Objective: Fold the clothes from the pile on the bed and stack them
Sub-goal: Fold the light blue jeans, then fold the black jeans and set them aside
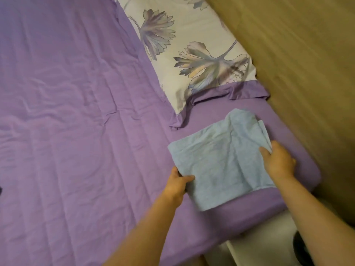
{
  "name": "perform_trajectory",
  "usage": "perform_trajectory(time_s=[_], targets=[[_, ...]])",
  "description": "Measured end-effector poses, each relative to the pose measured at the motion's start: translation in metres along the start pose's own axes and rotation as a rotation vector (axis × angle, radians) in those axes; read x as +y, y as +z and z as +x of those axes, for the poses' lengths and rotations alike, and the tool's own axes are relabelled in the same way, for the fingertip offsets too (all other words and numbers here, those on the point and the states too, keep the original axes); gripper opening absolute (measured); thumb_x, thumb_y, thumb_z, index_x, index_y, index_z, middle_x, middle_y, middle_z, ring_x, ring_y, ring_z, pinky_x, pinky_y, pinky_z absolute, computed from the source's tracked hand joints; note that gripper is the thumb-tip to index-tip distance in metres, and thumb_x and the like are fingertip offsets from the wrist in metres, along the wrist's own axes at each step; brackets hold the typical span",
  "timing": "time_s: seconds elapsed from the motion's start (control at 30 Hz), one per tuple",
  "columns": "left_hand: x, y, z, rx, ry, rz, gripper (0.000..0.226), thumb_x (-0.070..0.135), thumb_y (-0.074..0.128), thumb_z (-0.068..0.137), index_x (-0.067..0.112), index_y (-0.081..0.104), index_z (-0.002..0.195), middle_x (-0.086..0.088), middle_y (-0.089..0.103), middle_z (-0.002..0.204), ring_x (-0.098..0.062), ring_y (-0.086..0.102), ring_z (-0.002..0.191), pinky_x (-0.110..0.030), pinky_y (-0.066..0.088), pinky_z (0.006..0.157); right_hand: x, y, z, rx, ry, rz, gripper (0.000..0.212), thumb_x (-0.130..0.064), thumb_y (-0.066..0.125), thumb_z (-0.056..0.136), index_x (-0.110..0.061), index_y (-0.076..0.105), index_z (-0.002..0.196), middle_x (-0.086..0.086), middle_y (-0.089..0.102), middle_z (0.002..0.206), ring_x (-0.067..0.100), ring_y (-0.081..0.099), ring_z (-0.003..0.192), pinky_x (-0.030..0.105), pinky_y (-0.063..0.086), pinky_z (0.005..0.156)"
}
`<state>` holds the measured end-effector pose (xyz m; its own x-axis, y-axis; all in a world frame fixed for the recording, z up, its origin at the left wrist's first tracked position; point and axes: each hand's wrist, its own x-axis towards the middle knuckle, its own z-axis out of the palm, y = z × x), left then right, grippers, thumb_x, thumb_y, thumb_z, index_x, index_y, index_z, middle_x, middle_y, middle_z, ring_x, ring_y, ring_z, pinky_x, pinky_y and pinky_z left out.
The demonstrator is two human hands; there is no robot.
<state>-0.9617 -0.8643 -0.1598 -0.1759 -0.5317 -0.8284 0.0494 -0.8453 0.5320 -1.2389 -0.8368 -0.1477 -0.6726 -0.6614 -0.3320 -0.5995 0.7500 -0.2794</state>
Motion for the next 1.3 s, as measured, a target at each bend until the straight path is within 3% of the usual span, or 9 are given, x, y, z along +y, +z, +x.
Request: perform_trajectory(time_s=[0.1, 0.2, 0.3, 0.47, 0.67, 0.77, 0.9, 1.07, 1.3], targets=[[-0.006, 0.012, 0.0, 0.082, 0.164, 0.289, 0.075, -0.005, 0.064, 0.084, 0.014, 0.028, 0.147, -0.012, 0.038, 0.149, -0.027, 0.043, 0.13, -0.042, 0.041, 0.105, 0.005, 0.0, 0.005, -0.026, -0.01, -0.056, 0.051, -0.019, 0.06, 0.091, -0.005, 0.043, 0.137, 0.025, 0.049, 0.133, 0.043, 0.045, 0.122, 0.052, 0.036, 0.097], [-0.019, 0.01, 0.0, 0.262, 0.409, 1.203, 0.096, 0.036, 0.066, 0.086, 0.031, -0.005, 0.152, -0.004, -0.009, 0.161, -0.026, 0.006, 0.147, -0.044, 0.016, 0.118, -0.003, 0.012, -0.004, -0.047, -0.176, -0.149, 0.072, -0.026, 0.063, 0.088, -0.014, 0.027, 0.149, 0.018, 0.032, 0.15, 0.037, 0.03, 0.136, 0.05, 0.03, 0.107], [-0.033, 0.013, 0.007, 0.075, 0.487, 1.569, 0.093, 0.059, 0.055, 0.085, 0.041, -0.011, 0.149, 0.001, -0.021, 0.159, -0.026, -0.017, 0.146, -0.053, -0.005, 0.117, -0.015, 0.038, -0.021, -0.263, -0.272, -0.161, 0.082, -0.048, 0.06, 0.088, -0.029, 0.014, 0.152, 0.011, 0.008, 0.16, 0.032, 0.01, 0.145, 0.048, 0.023, 0.113], [-0.042, 0.009, 0.03, -0.013, 0.299, 1.704, 0.112, 0.075, 0.054, 0.074, 0.037, -0.023, 0.147, 0.0, -0.035, 0.153, -0.027, -0.029, 0.142, -0.059, -0.012, 0.112, -0.012, 0.074, -0.028, -0.533, -0.308, -0.338, 0.105, -0.072, 0.057, 0.075, -0.043, -0.013, 0.148, 0.006, -0.025, 0.157, 0.031, -0.02, 0.144, 0.059, 0.013, 0.112], [-0.042, 0.017, 0.035, -0.019, 0.223, 1.778, 0.115, 0.065, 0.062, 0.076, 0.032, -0.021, 0.148, -0.005, -0.031, 0.155, -0.031, -0.024, 0.144, -0.059, 0.002, 0.115, -0.025, 0.084, -0.028, -0.501, -0.265, -0.503, 0.105, -0.067, 0.058, 0.078, -0.041, -0.017, 0.147, 0.009, -0.025, 0.156, 0.035, -0.016, 0.145, 0.062, 0.017, 0.11], [-0.032, 0.009, 0.025, -0.075, 0.231, 1.541, 0.092, 0.045, 0.063, 0.086, 0.032, 0.001, 0.153, -0.002, -0.014, 0.16, -0.024, -0.007, 0.148, -0.048, 0.021, 0.115, -0.04, 0.079, -0.036, -0.488, -0.231, -0.539, 0.103, -0.06, 0.059, 0.083, -0.033, -0.014, 0.15, 0.013, -0.017, 0.158, 0.036, -0.009, 0.145, 0.057, 0.02, 0.111], [-0.013, -0.031, -0.001, 0.001, 0.176, 1.321, 0.064, 0.031, 0.052, 0.095, 0.023, 0.022, 0.151, -0.009, 0.04, 0.148, -0.027, 0.042, 0.132, -0.036, 0.038, 0.101, -0.059, 0.07, -0.058, -0.41, -0.287, -0.509, 0.078, -0.045, 0.054, 0.091, -0.017, 0.011, 0.149, 0.016, 0.01, 0.155, 0.032, 0.013, 0.143, 0.045, 0.029, 0.112], [-0.007, -0.091, -0.05, 0.058, 0.075, 1.341, 0.053, 0.035, 0.045, 0.099, 0.017, 0.031, 0.148, -0.007, 0.042, 0.148, -0.025, 0.04, 0.135, -0.034, 0.034, 0.107, -0.097, 0.072, -0.116, -0.43, -0.508, -0.473, 0.064, -0.043, 0.047, 0.095, -0.019, 0.022, 0.148, 0.007, 0.016, 0.158, 0.023, 0.022, 0.143, 0.035, 0.029, 0.11], [-0.015, -0.171, -0.142, 0.305, 0.067, 1.266, 0.045, 0.039, 0.041, 0.1, 0.019, 0.043, 0.14, -0.008, 0.051, 0.14, -0.027, 0.047, 0.128, -0.035, 0.041, 0.1, -0.183, 0.083, -0.219, -0.546, -0.962, -0.536, 0.042, -0.035, 0.038, 0.098, -0.023, 0.042, 0.138, -0.002, 0.055, 0.136, 0.015, 0.05, 0.125, 0.027, 0.036, 0.101]])
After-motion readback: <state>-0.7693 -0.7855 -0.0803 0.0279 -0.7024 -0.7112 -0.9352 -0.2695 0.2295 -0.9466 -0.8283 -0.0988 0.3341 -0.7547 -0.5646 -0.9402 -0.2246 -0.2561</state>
